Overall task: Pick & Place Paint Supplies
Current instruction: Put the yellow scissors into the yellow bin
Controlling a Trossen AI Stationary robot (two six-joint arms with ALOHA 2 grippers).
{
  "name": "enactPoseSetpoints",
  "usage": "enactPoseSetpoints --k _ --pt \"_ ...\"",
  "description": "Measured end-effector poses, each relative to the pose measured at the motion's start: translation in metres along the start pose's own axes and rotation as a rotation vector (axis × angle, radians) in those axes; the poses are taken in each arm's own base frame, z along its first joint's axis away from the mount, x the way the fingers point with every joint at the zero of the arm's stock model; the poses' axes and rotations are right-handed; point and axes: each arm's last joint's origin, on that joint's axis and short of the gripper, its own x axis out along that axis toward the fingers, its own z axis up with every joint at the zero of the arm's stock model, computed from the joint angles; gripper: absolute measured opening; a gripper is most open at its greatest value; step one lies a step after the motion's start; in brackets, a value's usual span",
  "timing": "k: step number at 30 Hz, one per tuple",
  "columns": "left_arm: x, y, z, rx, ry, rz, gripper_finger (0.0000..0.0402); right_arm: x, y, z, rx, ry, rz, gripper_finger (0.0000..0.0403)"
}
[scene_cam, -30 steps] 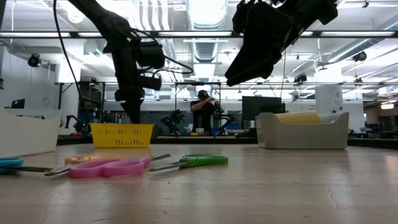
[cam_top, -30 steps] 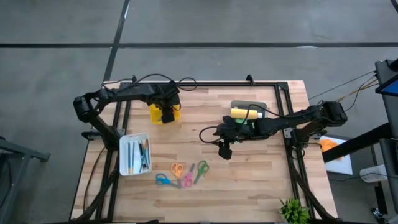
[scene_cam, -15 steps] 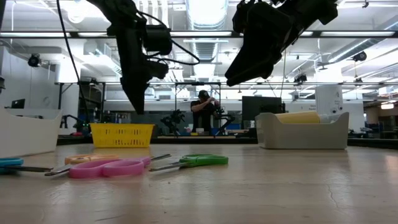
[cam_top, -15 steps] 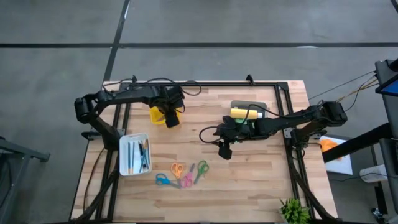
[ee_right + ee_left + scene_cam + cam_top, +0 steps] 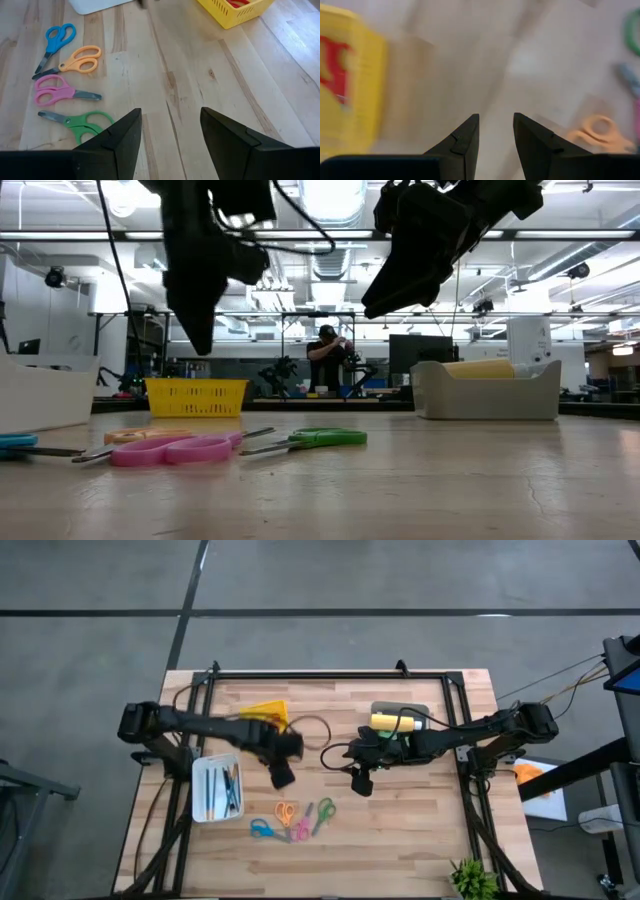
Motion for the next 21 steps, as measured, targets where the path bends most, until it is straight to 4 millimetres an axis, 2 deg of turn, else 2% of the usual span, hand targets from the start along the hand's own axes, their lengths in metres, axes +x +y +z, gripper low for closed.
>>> enactPoseSetpoints --k 5,10,17,21 --pt "-0.004 -0.040 -0.021 -0.007 -0.006 -0.031 0.0121 0.000 0.000 0.000 0.000 0.000 0.000 0.0201" --pt "-0.006 -0.070 -0.040 0.000 -0.021 -0.061 0.0121 0.000 0.000 0.000 0.000 0.000 0.000 0.0201" --pt "-0.006 -0.088 -0.052 -0.103 -0.052 -0.087 0.0121 0.000 0.000 0.000 0.000 0.000 0.000 0.0201" --pt "0.002 -0.087 -0.056 -0.211 -0.042 -0.096 0.0121 0.000 0.000 0.000 0.000 0.000 0.000 0.0201"
